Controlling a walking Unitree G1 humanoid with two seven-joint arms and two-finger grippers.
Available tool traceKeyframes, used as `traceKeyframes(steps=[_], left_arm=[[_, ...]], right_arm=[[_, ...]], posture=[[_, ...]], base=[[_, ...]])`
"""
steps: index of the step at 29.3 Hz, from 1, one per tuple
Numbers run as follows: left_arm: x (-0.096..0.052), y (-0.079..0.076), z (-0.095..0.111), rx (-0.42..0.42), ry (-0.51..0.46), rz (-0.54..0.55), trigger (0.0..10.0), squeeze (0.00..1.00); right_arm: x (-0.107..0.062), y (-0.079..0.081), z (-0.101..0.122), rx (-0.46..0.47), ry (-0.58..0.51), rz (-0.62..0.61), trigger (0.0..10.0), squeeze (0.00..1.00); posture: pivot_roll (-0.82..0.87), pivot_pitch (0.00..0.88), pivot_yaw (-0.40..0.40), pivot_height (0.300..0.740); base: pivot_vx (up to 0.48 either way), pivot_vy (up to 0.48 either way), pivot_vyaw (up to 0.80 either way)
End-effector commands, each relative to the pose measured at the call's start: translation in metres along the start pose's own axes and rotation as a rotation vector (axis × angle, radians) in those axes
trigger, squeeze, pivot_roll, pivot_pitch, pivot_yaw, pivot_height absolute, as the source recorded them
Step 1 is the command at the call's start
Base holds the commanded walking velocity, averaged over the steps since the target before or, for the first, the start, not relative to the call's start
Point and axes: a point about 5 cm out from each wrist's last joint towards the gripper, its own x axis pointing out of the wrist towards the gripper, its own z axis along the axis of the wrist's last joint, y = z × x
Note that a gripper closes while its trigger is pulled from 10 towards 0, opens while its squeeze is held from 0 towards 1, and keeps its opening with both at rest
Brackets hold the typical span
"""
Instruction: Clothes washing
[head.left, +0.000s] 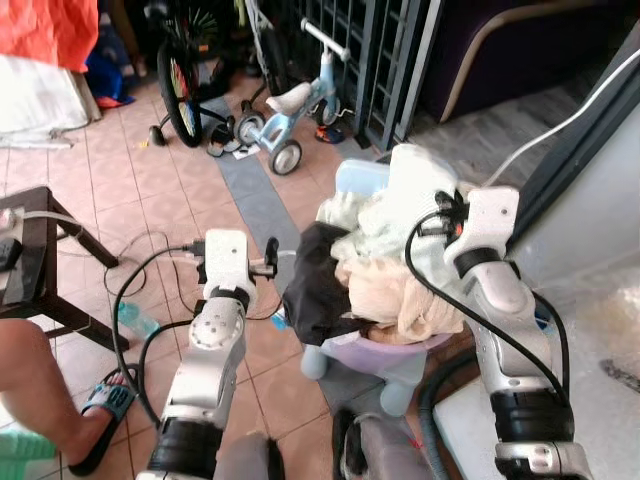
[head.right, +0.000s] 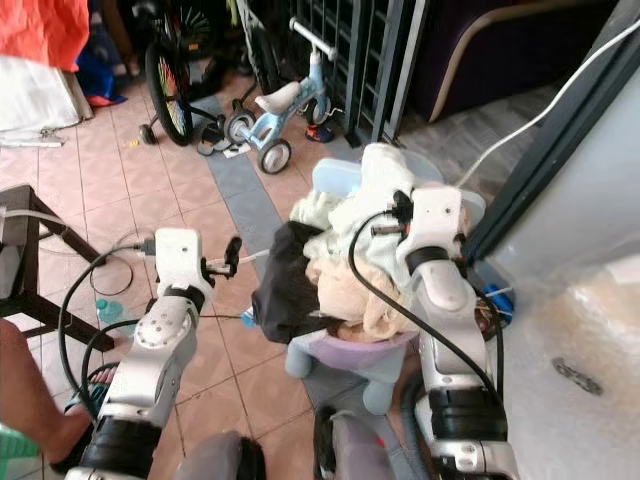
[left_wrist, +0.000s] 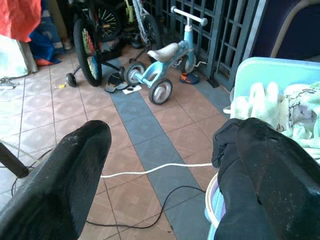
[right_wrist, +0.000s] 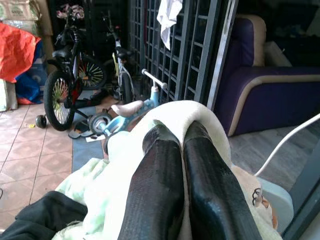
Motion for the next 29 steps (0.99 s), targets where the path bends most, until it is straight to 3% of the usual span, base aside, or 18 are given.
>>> traceKeyframes(steps=[1, 10, 14, 15, 16, 17, 23, 25, 29], left_arm=[[-0.001, 0.002, -0.004, -0.004, 0.015, 0.009, 10.0, 0.00], [-0.001, -0.001, -0.003, -0.059, 0.025, 0.004, 10.0, 0.00], [-0.001, -0.001, -0.003, -0.068, 0.023, 0.001, 10.0, 0.00], [-0.001, -0.002, -0.002, -0.062, 0.021, -0.003, 10.0, 0.00], [-0.001, -0.002, -0.002, -0.062, 0.021, -0.003, 10.0, 0.00], [-0.001, -0.002, -0.002, -0.061, 0.023, -0.003, 10.0, 0.00], [-0.001, -0.001, -0.002, -0.060, 0.017, -0.005, 10.0, 0.00], [0.000, -0.002, 0.000, -0.035, 0.003, -0.012, 10.0, 0.00], [0.000, -0.003, 0.003, -0.070, -0.009, -0.033, 10.0, 0.00]], right_arm=[[0.002, -0.002, 0.000, 0.003, -0.003, -0.010, 0.0, 0.00], [0.004, -0.001, 0.004, 0.000, -0.025, 0.001, 0.0, 0.00], [0.005, 0.000, 0.003, 0.006, -0.023, 0.001, 0.0, 0.00], [0.006, -0.001, 0.003, 0.002, -0.019, -0.005, 6.9, 0.00], [0.006, -0.001, 0.003, 0.002, -0.019, -0.005, 6.9, 0.00], [0.007, -0.002, 0.003, -0.007, -0.016, -0.011, 10.0, 0.00], [0.009, -0.005, 0.007, -0.015, -0.030, -0.030, 10.0, 0.00], [0.011, -0.006, 0.009, -0.016, -0.037, -0.041, 10.0, 0.00], [0.018, -0.016, 0.020, -0.044, -0.080, -0.097, 10.0, 0.00]], posture=[[-0.04, 0.100, 0.042, 0.740], [-0.04, 0.098, 0.040, 0.740], [-0.04, 0.098, 0.040, 0.740], [-0.04, 0.099, 0.041, 0.740], [-0.04, 0.099, 0.041, 0.740], [-0.04, 0.100, 0.041, 0.740], [-0.04, 0.099, 0.042, 0.740], [-0.04, 0.098, 0.042, 0.740], [-0.04, 0.094, 0.043, 0.740]], base=[[0.000, 0.000, 0.00], [0.000, 0.000, 0.00], [0.000, 0.403, 0.00], [0.000, 0.480, 0.00], [0.000, 0.480, 0.00], [0.000, 0.480, 0.00], [0.000, 0.480, -0.39], [0.000, 0.000, -0.78], [0.000, 0.000, -0.78]])
